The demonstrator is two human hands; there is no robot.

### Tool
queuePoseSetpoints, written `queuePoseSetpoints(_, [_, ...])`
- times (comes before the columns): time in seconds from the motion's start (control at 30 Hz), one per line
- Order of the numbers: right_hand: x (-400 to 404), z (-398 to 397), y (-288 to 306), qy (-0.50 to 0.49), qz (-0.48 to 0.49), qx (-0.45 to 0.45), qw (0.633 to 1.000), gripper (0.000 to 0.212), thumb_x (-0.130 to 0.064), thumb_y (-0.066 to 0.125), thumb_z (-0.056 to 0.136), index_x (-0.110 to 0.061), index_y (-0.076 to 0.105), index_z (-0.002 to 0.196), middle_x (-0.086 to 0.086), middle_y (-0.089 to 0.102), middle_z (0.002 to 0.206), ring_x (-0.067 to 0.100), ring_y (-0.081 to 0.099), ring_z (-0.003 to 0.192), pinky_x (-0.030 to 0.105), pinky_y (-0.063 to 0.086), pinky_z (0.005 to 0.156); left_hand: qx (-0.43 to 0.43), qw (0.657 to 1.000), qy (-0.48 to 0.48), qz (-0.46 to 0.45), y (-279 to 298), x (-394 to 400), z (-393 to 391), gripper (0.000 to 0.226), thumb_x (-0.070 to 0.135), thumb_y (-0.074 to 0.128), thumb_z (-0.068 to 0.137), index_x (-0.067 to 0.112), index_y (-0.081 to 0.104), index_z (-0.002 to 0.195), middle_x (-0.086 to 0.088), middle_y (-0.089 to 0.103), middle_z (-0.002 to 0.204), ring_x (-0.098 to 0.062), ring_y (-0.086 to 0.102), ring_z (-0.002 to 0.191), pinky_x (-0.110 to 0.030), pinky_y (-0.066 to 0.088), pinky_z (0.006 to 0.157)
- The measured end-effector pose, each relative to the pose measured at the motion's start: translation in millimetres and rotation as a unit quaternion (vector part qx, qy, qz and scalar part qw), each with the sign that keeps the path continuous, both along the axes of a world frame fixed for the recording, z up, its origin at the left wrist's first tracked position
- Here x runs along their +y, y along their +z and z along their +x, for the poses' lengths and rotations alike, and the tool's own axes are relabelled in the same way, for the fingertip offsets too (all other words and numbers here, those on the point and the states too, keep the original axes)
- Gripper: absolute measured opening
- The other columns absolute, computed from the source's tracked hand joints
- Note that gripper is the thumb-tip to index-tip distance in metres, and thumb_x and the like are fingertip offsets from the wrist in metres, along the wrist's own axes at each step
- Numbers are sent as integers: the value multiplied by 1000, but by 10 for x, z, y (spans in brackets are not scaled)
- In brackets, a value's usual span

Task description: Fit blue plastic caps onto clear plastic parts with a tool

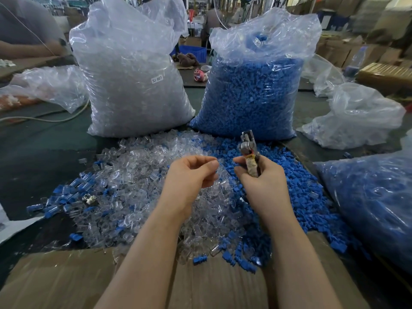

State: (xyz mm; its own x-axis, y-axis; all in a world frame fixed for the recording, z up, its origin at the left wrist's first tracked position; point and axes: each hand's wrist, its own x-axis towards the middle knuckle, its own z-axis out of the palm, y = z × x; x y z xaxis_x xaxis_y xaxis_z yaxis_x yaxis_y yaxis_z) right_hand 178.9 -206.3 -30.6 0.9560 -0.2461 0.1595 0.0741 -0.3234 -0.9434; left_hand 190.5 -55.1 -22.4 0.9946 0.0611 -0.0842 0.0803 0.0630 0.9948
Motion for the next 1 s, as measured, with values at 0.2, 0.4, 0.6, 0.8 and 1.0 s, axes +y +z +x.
queuePoseSetpoints(0.2, [35,3,23,32,4,-27,999,20,-13,73,86,-32,68,83,-22,69,78,-4,62,65,11,47,59,3,1000,10,-28,27,-38,-20,4,4,71,87,6,70,89,-3,74,70,-11,72,65,-18,55,58])
queuePoseSetpoints(0.4, [65,5,21,3,-26,-12,1000,19,-17,79,79,-30,65,75,-15,68,72,2,62,68,28,54,68,-35,997,42,56,22,-51,-33,7,6,76,83,13,73,83,-3,75,70,-17,74,72,-24,59,64])
queuePoseSetpoints(0.6, [95,-2,50,-34,-114,-8,993,9,-26,74,81,-28,66,83,-10,67,79,15,63,79,42,54,76,-91,977,43,189,30,-76,-48,14,18,78,80,31,75,76,11,73,66,-6,72,68,-35,62,72])
queuePoseSetpoints(0.8, [122,-7,77,-36,-164,5,986,12,-30,72,83,-23,68,91,-4,68,84,21,62,83,46,53,77,-127,959,41,248,34,-111,-56,13,13,78,78,23,80,85,12,72,67,5,64,61,-10,46,55])
queuePoseSetpoints(1.0, [119,-8,85,-19,-132,4,991,7,-25,69,85,-23,68,92,-7,68,83,19,64,83,47,54,78,-138,958,37,248,36,-87,-50,12,13,78,79,22,80,85,11,73,69,0,68,64,-17,56,61])
